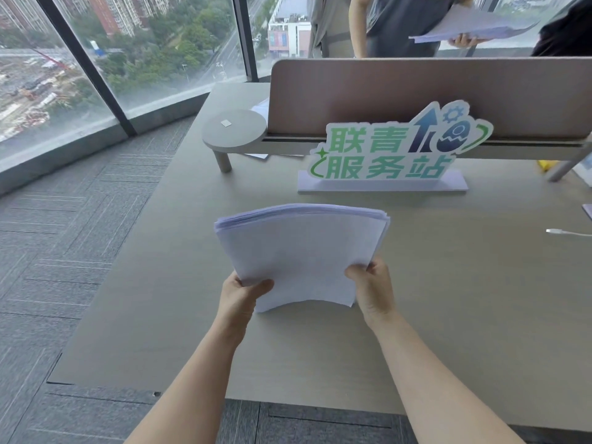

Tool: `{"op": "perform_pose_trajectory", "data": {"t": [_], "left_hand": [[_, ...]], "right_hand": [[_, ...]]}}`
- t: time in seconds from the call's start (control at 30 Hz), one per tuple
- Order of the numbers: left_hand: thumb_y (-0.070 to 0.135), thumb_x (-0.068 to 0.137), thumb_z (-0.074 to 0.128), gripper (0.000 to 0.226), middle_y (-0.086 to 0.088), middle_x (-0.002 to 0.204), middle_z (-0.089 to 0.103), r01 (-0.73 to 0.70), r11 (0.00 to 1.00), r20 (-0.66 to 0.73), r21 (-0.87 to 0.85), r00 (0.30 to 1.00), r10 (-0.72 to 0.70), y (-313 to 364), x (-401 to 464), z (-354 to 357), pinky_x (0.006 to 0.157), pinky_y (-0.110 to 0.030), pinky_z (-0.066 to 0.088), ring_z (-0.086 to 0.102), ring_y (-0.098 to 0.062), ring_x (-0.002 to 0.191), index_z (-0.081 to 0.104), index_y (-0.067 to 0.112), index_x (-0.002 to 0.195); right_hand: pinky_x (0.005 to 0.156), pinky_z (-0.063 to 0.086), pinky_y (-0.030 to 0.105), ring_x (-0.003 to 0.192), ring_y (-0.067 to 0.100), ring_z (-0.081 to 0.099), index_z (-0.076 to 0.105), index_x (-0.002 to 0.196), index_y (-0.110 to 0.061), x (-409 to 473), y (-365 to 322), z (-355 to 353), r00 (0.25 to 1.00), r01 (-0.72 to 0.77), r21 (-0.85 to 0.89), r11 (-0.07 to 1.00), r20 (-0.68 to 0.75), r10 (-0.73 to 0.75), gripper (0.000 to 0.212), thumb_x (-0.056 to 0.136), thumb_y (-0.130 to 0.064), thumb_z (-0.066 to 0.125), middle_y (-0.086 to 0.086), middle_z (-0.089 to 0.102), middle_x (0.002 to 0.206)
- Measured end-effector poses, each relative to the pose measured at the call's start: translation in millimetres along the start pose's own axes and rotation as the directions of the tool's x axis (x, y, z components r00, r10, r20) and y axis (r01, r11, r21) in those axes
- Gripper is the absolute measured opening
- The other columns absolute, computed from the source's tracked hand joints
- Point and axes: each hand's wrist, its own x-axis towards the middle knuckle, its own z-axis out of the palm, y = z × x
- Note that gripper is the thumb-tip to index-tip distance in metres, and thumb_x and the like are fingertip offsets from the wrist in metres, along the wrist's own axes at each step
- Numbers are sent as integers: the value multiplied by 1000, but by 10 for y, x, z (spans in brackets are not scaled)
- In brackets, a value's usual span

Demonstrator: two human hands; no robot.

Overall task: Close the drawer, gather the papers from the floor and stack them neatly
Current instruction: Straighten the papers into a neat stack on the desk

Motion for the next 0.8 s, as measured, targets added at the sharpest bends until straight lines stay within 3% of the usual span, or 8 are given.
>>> {"op": "perform_pose_trajectory", "data": {"t": [0.07,0.13,0.23,0.37,0.47,0.6,0.7,0.8], "left_hand": [[15,61,77,27,3,80,75,-12,999,-38,48,999,14,9,-22,26,76,-35,48,64,-21,80,71,13,87],[10,67,79,13,2,73,71,-50,995,-84,84,995,58,40,-27,60,72,-34,47,61,-19,75,70,12,76],[-1,76,73,12,-2,71,63,-140,977,-123,160,979,161,141,-27,91,67,-32,43,53,-17,69,64,5,70],[-1,77,69,20,9,59,48,-294,859,-128,420,918,376,402,-27,108,56,-26,34,39,-10,60,56,8,64],[6,78,66,18,7,55,40,-364,669,-35,648,863,504,684,-1,119,52,-27,27,34,-16,57,54,10,65],[10,74,63,9,7,55,45,-485,248,232,839,731,642,988,17,231,57,-29,28,47,-27,59,58,12,67],[10,70,60,6,2,61,61,-533,20,404,846,664,629,1012,-19,363,61,-32,36,57,-30,63,61,17,68],[11,66,62,9,1,62,63,-538,-109,493,836,649,579,900,-27,460,61,-32,38,61,-29,61,62,19,67]], "right_hand": [[54,47,18,67,13,61,65,84,-2,-15,10,11,999,-23,-26,999,21,24,27,63,-3,49,-2,67,71],[64,51,23,78,18,64,67,93,-7,-25,-3,-3,1000,-6,-31,1000,-6,6,32,66,-1,51,3,70,82],[79,53,32,93,19,66,57,114,-18,-33,-35,-49,999,44,-2,999,-30,-44,48,75,11,52,7,69,102],[108,41,29,124,14,51,42,137,-31,-46,-126,-94,962,142,-154,978,-213,-173,71,77,1,66,2,52,135],[106,27,7,135,5,38,37,144,-29,-77,-295,-114,901,299,-346,889,-205,-382,78,77,0,64,-7,42,144],[111,27,15,138,6,36,38,144,-25,-58,-463,-97,837,453,-485,748,-58,-544,80,75,1,68,-14,40,145],[106,31,12,134,10,43,50,133,-25,0,-438,-133,831,470,-520,714,-14,-557,71,71,6,67,-4,48,142],[89,43,15,108,5,61,62,103,-34,4,-303,-237,912,321,-500,804,-67,-405,49,74,5,66,-17,67,110]]}}
